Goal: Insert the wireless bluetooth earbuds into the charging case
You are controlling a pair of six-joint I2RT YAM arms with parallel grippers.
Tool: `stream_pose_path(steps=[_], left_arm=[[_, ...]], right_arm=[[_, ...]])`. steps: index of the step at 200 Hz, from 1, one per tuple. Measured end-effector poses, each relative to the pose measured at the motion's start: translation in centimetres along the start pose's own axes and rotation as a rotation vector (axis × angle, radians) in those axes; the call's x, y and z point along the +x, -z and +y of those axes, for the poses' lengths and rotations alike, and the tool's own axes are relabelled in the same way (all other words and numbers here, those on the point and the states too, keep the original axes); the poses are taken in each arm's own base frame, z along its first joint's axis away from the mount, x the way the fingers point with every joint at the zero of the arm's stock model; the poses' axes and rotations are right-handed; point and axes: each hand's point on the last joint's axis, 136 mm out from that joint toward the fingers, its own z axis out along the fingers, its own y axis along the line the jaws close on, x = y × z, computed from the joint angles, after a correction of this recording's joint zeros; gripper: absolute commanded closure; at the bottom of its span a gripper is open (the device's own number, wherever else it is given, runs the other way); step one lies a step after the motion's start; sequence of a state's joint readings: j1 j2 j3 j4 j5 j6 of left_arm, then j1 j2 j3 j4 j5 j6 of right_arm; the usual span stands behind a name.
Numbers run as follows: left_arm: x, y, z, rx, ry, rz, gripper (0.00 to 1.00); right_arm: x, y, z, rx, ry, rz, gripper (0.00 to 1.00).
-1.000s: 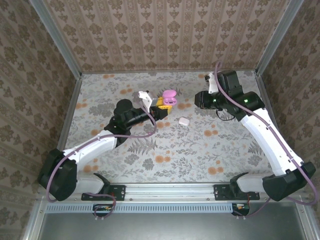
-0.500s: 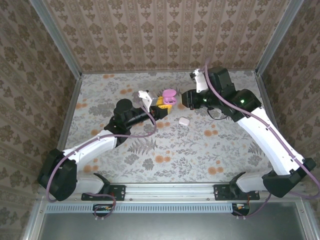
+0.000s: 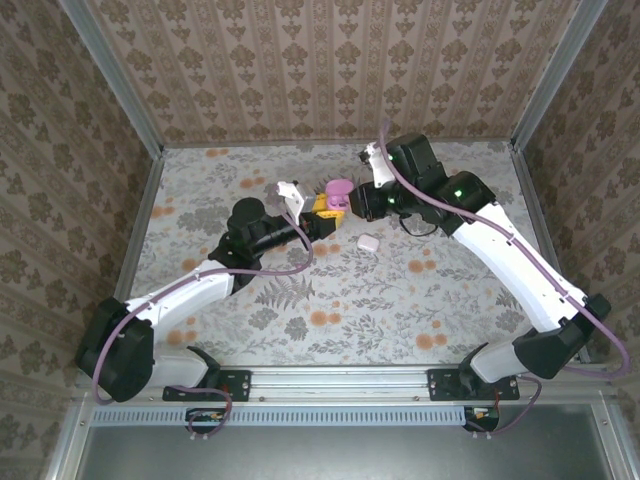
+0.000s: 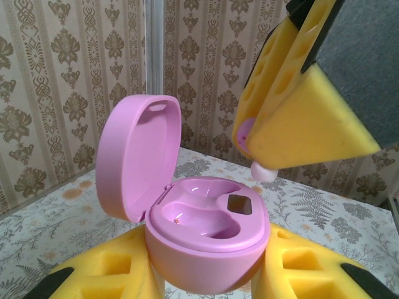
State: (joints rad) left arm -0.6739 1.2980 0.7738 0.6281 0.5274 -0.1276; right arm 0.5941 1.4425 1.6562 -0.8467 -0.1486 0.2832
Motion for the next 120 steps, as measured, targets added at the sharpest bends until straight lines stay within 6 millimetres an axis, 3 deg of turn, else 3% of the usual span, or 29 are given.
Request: stream_pose_path(steps=[120], left_arm=[[0.2,0.0,-0.1,0.003,0.005,0.009,0.67]], right_arm=[[-0.2,-1.2,0.0,0.012,0.027,0.016,0.77]])
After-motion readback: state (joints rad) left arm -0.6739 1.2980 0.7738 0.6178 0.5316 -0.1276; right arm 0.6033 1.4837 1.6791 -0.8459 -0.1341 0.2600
